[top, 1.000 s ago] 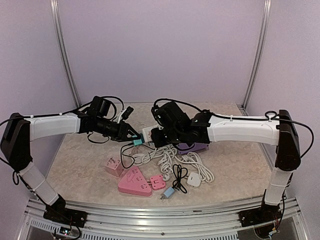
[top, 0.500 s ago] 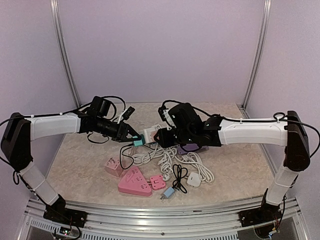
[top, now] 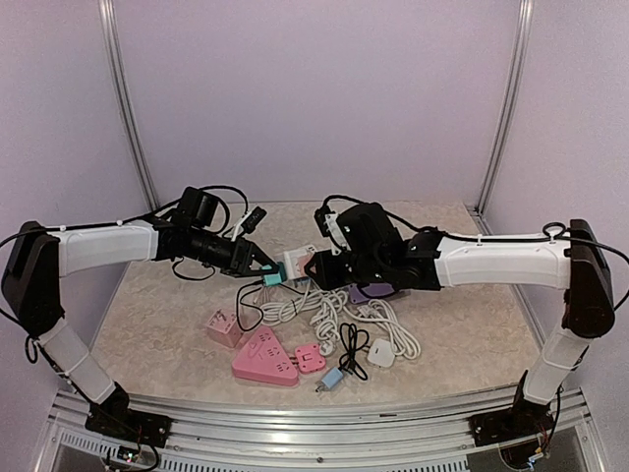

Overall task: Pull the plug off the socket
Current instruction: Remove the plug from the socket.

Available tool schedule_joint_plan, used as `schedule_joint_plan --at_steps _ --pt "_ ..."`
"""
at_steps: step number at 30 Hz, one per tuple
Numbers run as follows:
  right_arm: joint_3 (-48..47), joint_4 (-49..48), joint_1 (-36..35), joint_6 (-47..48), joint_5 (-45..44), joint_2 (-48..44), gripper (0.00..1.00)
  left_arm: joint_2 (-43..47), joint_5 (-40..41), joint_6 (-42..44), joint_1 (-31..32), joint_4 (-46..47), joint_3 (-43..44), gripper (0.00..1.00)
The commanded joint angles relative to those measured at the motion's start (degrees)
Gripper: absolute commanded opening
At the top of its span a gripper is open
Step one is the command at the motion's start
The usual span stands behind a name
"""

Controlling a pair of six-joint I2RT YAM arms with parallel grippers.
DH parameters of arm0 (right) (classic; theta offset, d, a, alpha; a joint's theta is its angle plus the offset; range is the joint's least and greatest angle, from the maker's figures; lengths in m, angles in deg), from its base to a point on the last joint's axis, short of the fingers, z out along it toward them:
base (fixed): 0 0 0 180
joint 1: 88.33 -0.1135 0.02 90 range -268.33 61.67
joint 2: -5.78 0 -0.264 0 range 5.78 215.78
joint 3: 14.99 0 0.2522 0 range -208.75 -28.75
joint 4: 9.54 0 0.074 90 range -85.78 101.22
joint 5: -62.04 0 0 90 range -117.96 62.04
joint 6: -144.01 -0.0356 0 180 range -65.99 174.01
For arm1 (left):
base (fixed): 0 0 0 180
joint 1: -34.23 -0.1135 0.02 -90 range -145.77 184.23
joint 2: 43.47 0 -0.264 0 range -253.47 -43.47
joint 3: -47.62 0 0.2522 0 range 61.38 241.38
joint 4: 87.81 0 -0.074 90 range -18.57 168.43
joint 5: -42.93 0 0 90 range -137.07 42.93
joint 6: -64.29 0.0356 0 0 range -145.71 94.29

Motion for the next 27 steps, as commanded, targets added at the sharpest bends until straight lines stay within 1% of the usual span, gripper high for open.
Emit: schedule_joint_plan --at_steps 1,7,13,16,18,20,27 --pt "-5.26 4.21 -2.26 0.26 -12.63 1.19 0.00 0.46 1.78 -0.40 0.63 -0.68 1.63 0.00" --pt "-13.87 14.87 -5.03 0.74 -23.30 6.57 0.00 0.06 5.86 -1.66 -0.15 -1.90 1.53 0.00" --pt "-18.74 20.20 -5.91 0.83 -28.68 9.69 0.00 -0.11 5.85 -2.01 -0.58 -1.94 1.53 0.00" --pt "-19.00 20.76 -5.90 0.75 -29.11 9.64 0.00 0.04 5.48 -1.75 -0.90 -2.05 1.59 0.00" --pt "-18.09 19.63 -5.73 1.07 -27.93 8.85 0.00 0.21 3.86 -1.18 -1.12 -1.61 1.63 0.00" --pt "-14.80 16.14 -5.07 1.81 -24.78 7.00 0.00 0.67 1.26 -0.61 -1.14 -0.57 1.41 0.00" --pt "-2.48 -0.69 -0.40 1.12 -6.71 -0.67 0.00 1.46 -7.72 2.53 -0.60 -0.42 2.28 0.00"
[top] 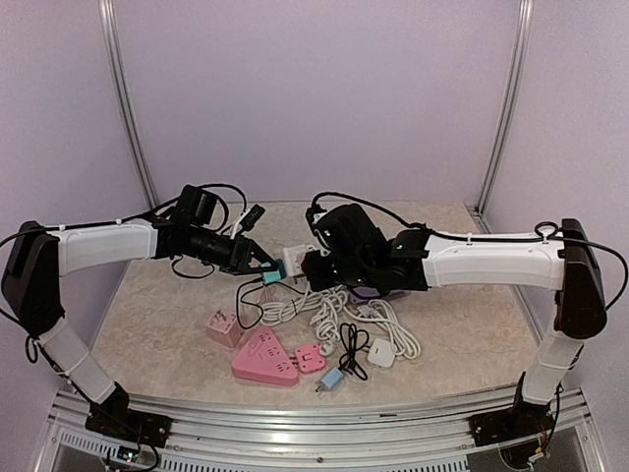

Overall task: Pull the plug off the socket
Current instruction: Remove the plug from the socket.

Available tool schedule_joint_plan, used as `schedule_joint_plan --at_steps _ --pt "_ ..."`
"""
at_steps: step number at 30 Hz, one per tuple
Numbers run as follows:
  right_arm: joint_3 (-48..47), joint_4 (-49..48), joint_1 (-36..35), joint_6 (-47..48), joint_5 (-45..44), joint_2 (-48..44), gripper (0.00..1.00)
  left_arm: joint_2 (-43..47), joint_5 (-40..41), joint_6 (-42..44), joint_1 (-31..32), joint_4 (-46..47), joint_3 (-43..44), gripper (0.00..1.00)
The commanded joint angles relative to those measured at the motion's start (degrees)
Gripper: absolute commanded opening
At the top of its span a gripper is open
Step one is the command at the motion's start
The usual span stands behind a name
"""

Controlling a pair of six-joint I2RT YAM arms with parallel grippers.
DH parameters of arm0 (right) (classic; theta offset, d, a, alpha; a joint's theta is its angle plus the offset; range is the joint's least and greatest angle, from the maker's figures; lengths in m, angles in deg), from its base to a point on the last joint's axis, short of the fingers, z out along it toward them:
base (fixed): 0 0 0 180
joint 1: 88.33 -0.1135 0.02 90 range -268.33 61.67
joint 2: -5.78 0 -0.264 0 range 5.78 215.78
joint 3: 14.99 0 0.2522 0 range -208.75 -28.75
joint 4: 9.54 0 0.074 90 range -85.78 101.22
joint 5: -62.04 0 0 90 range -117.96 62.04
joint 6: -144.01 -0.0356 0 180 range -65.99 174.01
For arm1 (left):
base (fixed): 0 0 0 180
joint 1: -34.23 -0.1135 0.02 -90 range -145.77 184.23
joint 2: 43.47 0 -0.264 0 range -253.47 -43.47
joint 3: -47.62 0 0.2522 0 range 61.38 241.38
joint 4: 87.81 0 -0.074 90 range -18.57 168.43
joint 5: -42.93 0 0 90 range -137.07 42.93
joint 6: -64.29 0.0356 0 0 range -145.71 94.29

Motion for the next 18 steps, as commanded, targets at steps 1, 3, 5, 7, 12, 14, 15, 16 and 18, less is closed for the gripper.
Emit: schedule_joint_plan --at_steps 1,3,5,7,12,14,15,16,18 --pt "5.50 -9.57 4.44 0.06 8.95 -4.91 0.00 1.39 -8.81 3.39 0.45 -0.32 1.76 0.00" --pt "5.76 -10.57 4.71 0.37 10.68 -5.21 0.00 1.45 -8.62 4.31 1.07 -0.64 1.94 0.00" --pt "5.49 -10.19 4.74 0.80 10.69 -5.15 0.00 1.63 -8.33 4.58 1.34 -0.88 1.95 0.00" --pt "5.46 -9.94 4.73 0.99 10.09 -5.16 0.00 1.57 -7.99 4.67 1.39 -1.17 2.03 0.00" --pt "5.25 -9.13 4.70 1.26 8.42 -5.20 0.00 1.60 -6.10 4.30 1.39 -1.20 1.95 0.00" --pt "4.89 -8.09 4.59 1.31 6.87 -5.13 0.00 1.48 -4.80 3.77 1.30 -1.23 1.87 0.00" --pt "4.54 -7.47 4.38 1.41 6.08 -5.00 0.00 1.33 -4.26 3.46 1.26 -1.39 1.91 0.00" --pt "3.97 -6.59 4.20 1.55 4.84 -4.68 0.00 1.09 -3.58 3.18 1.17 -1.51 1.94 0.00" --pt "2.64 -4.53 3.61 2.02 2.18 -3.89 0.00 0.71 -1.69 2.32 0.85 -1.83 1.94 0.00"
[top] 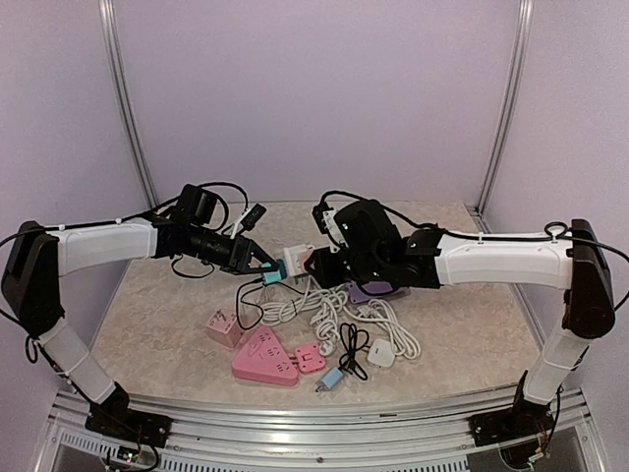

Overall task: Pull the plug off the socket
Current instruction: Remove the plug from the socket.

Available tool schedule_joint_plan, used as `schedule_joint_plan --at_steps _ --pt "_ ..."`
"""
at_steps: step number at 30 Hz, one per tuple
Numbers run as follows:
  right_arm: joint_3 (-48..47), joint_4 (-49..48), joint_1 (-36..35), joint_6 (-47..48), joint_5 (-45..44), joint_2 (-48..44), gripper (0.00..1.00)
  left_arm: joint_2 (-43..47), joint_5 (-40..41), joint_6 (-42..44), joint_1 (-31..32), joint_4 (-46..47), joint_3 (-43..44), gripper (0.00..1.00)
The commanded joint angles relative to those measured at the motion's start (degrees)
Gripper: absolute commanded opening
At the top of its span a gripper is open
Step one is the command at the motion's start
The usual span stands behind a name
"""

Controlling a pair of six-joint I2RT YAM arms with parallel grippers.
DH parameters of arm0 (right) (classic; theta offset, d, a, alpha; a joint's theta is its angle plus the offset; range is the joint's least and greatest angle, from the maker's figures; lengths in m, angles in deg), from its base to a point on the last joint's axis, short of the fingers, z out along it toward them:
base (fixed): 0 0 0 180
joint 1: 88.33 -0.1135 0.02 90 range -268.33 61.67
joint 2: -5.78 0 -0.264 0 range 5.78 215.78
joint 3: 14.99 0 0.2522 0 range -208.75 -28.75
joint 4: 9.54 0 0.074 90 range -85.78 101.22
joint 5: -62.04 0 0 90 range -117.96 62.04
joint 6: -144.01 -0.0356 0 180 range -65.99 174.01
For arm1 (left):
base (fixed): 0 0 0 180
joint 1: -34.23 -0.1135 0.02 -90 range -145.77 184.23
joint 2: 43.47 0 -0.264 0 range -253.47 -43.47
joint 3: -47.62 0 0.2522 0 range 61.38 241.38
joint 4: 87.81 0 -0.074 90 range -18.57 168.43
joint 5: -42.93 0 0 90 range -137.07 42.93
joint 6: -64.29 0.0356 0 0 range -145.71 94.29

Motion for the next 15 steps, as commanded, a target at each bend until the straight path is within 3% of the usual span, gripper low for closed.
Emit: schedule_joint_plan --at_steps 1,8,15 --pt "-3.61 2.14 -0.32 1.07 -9.23 0.35 0.00 0.47 0.82 -0.51 0.29 -1.35 1.54 0.00" --pt "-11.31 12.85 -3.45 1.46 -21.77 5.20 0.00 -0.32 4.31 -2.81 -1.69 -1.97 1.27 0.00" --pt "-15.35 17.69 -4.76 1.68 -26.87 7.84 0.00 -0.91 5.29 -3.33 -2.29 -2.63 1.43 0.00"
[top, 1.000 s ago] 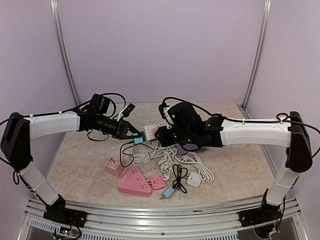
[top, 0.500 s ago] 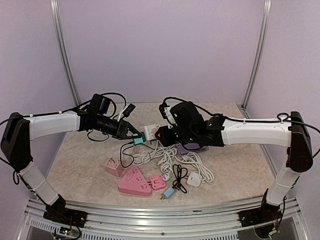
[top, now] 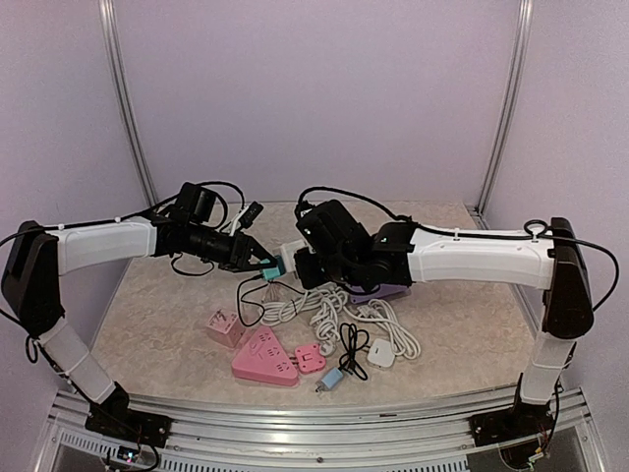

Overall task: Pull the plug off the socket
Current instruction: Remove the plug from the socket.

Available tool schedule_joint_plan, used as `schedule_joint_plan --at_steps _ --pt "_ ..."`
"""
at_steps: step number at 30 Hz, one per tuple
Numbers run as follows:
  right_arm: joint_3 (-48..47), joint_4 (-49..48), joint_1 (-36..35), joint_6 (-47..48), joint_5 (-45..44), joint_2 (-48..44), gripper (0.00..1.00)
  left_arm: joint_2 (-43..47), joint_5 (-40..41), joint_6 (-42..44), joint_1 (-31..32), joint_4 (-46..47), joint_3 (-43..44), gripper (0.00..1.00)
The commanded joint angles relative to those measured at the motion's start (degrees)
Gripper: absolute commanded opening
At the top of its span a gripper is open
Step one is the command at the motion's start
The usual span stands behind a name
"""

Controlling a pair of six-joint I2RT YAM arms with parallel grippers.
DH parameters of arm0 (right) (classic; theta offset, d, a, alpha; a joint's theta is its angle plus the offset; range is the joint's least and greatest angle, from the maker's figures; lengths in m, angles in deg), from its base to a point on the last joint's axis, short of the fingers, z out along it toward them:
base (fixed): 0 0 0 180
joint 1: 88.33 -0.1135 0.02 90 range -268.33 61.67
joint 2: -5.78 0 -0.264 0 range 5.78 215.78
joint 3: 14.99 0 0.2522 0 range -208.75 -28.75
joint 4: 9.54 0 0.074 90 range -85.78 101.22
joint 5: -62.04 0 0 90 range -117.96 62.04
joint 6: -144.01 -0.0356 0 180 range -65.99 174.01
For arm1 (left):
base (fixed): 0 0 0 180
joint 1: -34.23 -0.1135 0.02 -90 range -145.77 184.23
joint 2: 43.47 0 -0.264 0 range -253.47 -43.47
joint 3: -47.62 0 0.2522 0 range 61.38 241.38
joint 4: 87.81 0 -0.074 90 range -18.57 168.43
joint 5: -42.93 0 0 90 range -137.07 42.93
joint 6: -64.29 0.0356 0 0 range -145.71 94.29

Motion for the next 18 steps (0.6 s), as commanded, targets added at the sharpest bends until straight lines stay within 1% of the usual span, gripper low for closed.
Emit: schedule_joint_plan --at_steps 1,6,9,12,18 --pt "-3.48 6.82 0.19 0.31 -12.17 1.15 0.00 -0.90 2.72 -0.30 -1.53 -2.85 0.83 0.00" --pt "-6.17 11.17 -0.21 -0.34 -15.77 3.24 0.00 -1.18 4.31 0.04 -1.76 -3.92 1.16 0.00" --pt "-5.74 10.89 -0.07 -0.88 -14.90 2.86 0.00 -1.03 2.05 0.75 -1.76 -3.09 1.08 0.00" --pt "-2.22 5.91 0.81 -0.67 -10.07 0.38 0.00 -0.28 -1.94 1.32 -1.61 -1.06 0.65 0.00" --pt "5.24 -3.64 3.12 -0.46 -1.49 -4.60 0.00 1.08 -2.91 2.58 -1.40 -0.75 0.54 0.00"
